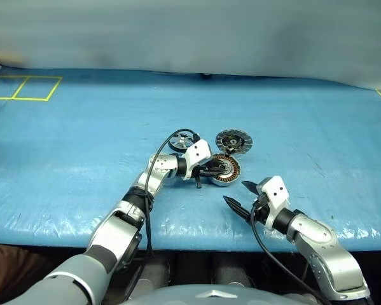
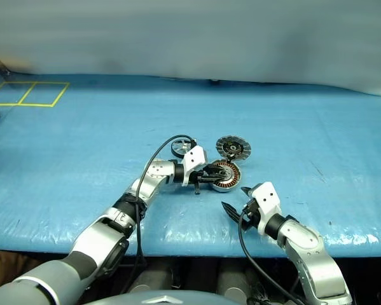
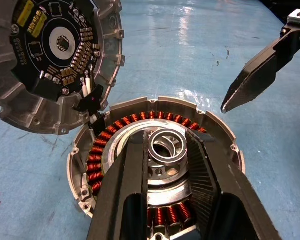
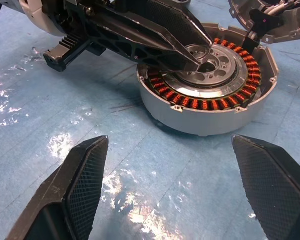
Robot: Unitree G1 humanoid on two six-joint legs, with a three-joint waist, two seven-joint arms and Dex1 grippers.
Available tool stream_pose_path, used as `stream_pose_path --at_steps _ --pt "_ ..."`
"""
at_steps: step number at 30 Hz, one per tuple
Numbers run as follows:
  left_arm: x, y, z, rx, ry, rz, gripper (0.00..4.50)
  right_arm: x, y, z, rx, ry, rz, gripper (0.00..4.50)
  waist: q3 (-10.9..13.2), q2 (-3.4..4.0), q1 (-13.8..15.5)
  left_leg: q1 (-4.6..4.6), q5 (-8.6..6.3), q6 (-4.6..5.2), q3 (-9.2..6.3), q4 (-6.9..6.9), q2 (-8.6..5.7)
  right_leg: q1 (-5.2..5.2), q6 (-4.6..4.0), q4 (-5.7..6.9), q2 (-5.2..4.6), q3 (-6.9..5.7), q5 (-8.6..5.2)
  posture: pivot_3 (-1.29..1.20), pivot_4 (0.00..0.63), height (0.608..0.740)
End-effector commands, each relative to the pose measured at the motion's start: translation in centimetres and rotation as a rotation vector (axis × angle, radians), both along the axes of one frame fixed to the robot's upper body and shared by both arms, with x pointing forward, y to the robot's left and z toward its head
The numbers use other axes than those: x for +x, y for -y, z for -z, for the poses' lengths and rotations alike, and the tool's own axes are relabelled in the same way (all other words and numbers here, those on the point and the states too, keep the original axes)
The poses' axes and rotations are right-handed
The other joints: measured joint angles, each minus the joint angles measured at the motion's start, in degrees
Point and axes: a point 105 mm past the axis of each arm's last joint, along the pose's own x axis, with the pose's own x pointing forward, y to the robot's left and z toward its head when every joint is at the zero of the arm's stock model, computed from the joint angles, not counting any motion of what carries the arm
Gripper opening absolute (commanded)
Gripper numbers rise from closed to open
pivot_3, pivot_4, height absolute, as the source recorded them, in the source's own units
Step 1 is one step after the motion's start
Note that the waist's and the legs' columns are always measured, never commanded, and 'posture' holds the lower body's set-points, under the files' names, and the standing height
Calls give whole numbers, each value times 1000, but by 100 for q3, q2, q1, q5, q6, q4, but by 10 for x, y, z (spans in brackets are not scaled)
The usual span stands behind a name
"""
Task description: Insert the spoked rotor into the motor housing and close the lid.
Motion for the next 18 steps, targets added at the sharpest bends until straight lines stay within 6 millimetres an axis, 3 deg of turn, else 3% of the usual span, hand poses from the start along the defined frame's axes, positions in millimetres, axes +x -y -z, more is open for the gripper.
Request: stream_pose_path --at_steps 1,18 --pt "5 6 -9 -10 41 -2 1070 1 -4 -14 6 60 -10 4108 0 0 -1 0 0 0 0 1 0 0 1 0 0 0 0 0 150 740" --pt "4 11 -6 -3 33 5 1070 0 -5 -12 1 54 -12 4108 0 0 -3 1 0 0 0 4 0 2 1 1 1 0 2 0 150 740"
